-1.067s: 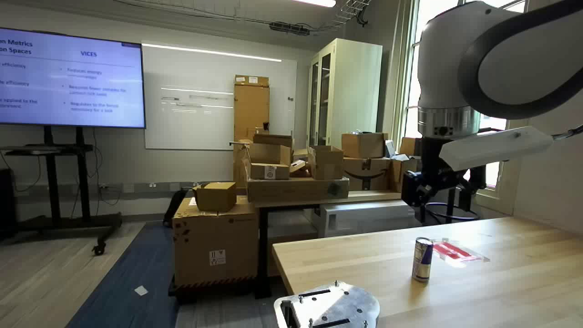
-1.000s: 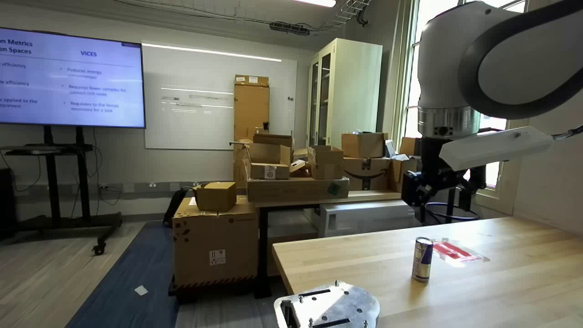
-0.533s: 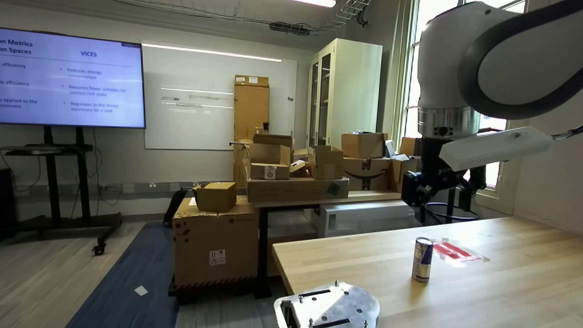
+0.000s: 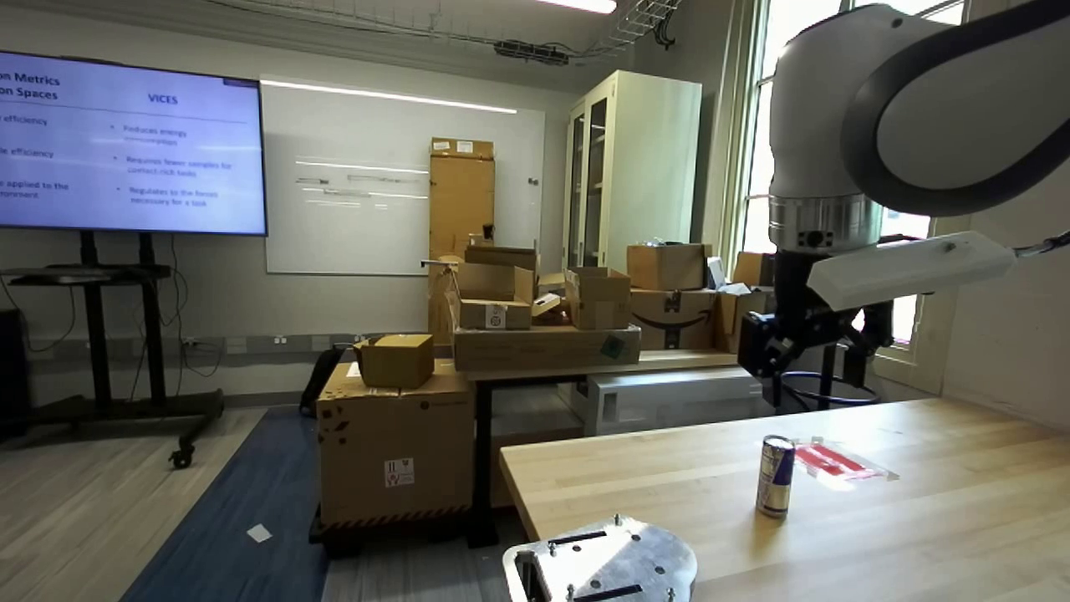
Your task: Move the can of red bull to the metal panel on the left edge of the table
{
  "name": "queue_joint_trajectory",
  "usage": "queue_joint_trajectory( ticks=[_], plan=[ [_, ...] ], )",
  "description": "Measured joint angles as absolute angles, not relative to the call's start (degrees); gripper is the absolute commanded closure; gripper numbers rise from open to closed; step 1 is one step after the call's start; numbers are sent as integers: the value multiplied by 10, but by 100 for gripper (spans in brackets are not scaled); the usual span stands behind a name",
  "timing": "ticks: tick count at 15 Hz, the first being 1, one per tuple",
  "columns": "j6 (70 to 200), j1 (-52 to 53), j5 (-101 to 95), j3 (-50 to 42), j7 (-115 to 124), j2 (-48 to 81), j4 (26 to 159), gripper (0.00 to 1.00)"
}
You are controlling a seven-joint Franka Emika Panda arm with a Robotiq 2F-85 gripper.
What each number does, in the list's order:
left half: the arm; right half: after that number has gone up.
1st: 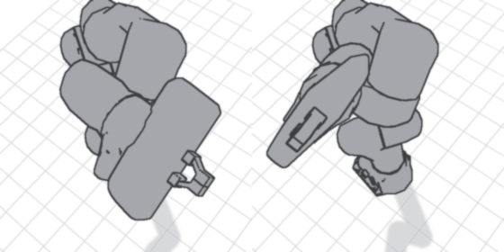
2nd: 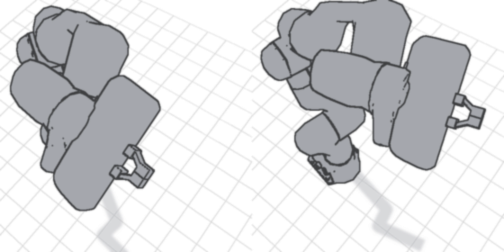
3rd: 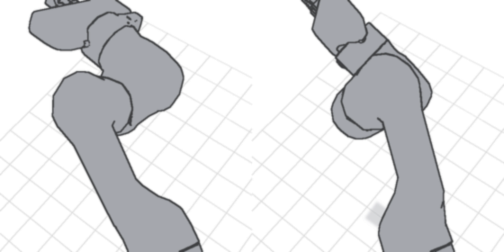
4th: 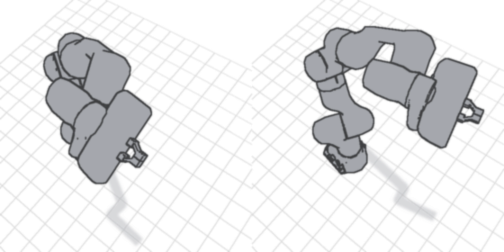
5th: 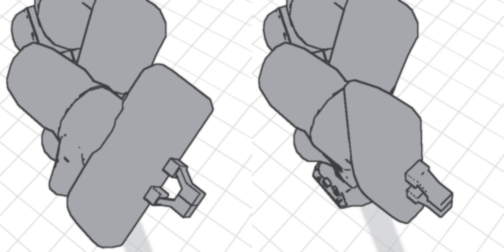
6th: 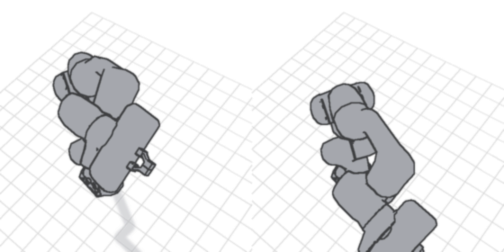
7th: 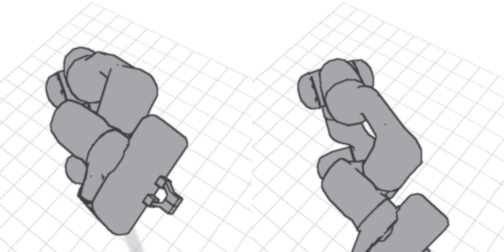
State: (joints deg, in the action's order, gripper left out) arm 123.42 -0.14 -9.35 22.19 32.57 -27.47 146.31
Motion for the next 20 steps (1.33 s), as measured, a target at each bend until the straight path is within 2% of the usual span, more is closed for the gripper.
queue_joint_trajectory(
  ticks=[7, 20],
  plan=[
    [1263, -10, -101, 142, 313, -205, 1405, 0],
    [1313, -17, -99, 6, 273, 78, 1238, 0]
  ],
)
